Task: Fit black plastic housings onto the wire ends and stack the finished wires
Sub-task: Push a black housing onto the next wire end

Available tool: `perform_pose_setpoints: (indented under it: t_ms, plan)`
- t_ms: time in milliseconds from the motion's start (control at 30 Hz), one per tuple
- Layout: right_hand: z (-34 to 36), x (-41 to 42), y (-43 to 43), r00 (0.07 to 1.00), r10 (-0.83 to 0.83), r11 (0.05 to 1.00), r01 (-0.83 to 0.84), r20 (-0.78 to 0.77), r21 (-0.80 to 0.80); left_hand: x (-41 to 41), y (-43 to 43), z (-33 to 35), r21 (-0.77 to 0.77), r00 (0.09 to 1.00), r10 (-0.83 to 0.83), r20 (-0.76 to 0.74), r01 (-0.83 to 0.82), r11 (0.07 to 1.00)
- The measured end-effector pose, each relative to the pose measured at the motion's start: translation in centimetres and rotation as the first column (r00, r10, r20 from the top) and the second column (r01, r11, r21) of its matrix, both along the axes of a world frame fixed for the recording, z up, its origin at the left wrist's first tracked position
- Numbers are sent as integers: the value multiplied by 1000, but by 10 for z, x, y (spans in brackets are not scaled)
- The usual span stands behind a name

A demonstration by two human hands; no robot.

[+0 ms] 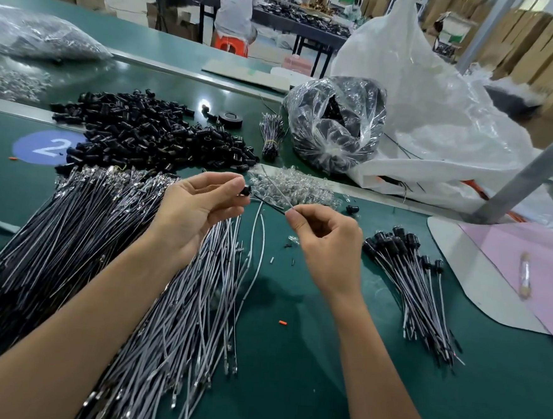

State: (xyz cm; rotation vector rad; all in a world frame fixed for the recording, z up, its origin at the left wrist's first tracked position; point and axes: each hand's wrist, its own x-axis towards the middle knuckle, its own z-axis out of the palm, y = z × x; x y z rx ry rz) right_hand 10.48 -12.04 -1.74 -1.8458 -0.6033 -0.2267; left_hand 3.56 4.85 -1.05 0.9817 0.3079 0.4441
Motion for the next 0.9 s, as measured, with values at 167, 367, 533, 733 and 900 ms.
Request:
perform_pose_setpoints:
  t_ms: [167,367,533,733,900]
  plan:
    - [-1,0,0,1000,-18,1000,18,20,-4,0,-1,-4,139,1000,-19,16,17,990]
    - [-1,1,0,997,-68,997,67,22,31,0,-7,-4,219,999,-20,30,13,976]
    - [-2,0,2,998,-59,998,59,32,-5,1,-11,-3,239,999,-22,33,14,971]
    - [-3,0,3,1000,-10,999,12,26,-49,1,-11,-5,338,999,-18,47,1,941]
    - [-5,-2,5,999,29,999,-28,21,-34,1,-16,-7,419,996,-62,64,30,908]
